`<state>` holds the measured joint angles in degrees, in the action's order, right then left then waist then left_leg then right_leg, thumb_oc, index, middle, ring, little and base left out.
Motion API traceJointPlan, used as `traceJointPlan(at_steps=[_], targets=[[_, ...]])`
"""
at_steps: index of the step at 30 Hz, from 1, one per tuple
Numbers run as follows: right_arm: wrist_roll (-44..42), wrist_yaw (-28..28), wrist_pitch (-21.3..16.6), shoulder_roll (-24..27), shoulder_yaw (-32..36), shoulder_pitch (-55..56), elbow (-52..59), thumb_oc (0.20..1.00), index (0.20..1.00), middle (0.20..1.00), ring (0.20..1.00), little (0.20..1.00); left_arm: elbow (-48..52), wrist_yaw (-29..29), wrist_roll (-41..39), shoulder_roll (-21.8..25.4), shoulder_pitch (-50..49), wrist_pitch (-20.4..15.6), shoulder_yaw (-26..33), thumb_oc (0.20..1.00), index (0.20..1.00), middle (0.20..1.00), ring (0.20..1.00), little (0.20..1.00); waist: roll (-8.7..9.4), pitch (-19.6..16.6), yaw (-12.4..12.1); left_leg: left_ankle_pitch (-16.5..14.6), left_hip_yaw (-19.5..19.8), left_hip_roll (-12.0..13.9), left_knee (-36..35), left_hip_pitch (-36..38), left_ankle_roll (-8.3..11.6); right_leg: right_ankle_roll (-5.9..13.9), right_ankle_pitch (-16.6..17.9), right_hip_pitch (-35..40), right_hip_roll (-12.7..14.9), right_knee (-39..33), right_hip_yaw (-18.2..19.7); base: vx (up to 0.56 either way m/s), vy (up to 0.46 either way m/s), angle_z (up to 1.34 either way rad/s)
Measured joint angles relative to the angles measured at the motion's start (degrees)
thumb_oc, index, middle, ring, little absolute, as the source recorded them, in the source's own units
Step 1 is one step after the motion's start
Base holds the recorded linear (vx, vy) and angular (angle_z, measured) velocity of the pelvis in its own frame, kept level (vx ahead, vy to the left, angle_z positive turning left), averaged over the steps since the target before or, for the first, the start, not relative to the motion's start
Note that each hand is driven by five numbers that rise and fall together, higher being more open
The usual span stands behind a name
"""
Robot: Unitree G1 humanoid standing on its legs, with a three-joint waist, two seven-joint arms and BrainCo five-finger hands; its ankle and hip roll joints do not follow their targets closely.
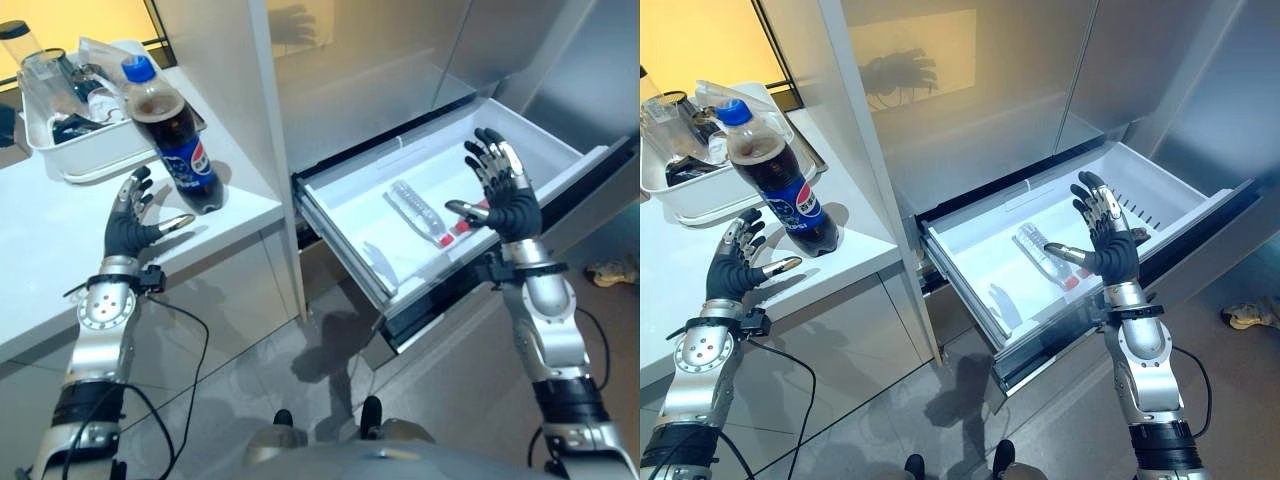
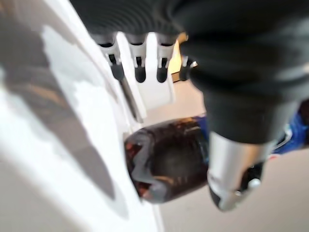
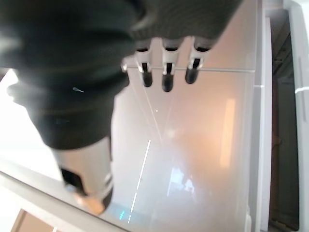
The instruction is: Take the drinks into the refrigerator
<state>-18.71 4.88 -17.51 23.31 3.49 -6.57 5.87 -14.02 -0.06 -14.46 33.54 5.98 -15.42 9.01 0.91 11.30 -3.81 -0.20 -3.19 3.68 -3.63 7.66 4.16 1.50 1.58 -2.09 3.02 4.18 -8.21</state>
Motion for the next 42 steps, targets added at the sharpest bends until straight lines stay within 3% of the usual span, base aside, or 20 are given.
traceJointPlan(at_steps=[18, 42], targets=[[-0.1, 0.9, 0.4, -0.3, 0.0, 0.7, 0.0, 1.000, 1.000, 1.000, 1.000, 1.000, -0.4, -0.3, 0.1, -1.4, 1.3, 0.2, -2.8, 1.000, 1.000, 1.000, 1.000, 1.000, 0.19, -0.9, 0.1, 0.0, -1.2, 0.0, -1.0, 1.1, -0.04, 0.14, 0.3, 0.3, -0.3, -0.6, 1.2, 0.00, 0.002, -0.02], [-1.2, 1.2, 0.4, -0.3, -1.8, 1.3, 0.1, 1.000, 1.000, 1.000, 1.000, 1.000, -2.8, 4.1, 0.2, -1.5, 5.2, 0.4, -3.3, 1.000, 1.000, 1.000, 1.000, 1.000, 1.22, -1.3, 1.3, 0.0, -2.6, 0.2, -1.4, 0.1, 0.01, 0.29, 1.5, -0.8, -0.9, -2.3, 2.5, 0.00, 0.002, -0.02]])
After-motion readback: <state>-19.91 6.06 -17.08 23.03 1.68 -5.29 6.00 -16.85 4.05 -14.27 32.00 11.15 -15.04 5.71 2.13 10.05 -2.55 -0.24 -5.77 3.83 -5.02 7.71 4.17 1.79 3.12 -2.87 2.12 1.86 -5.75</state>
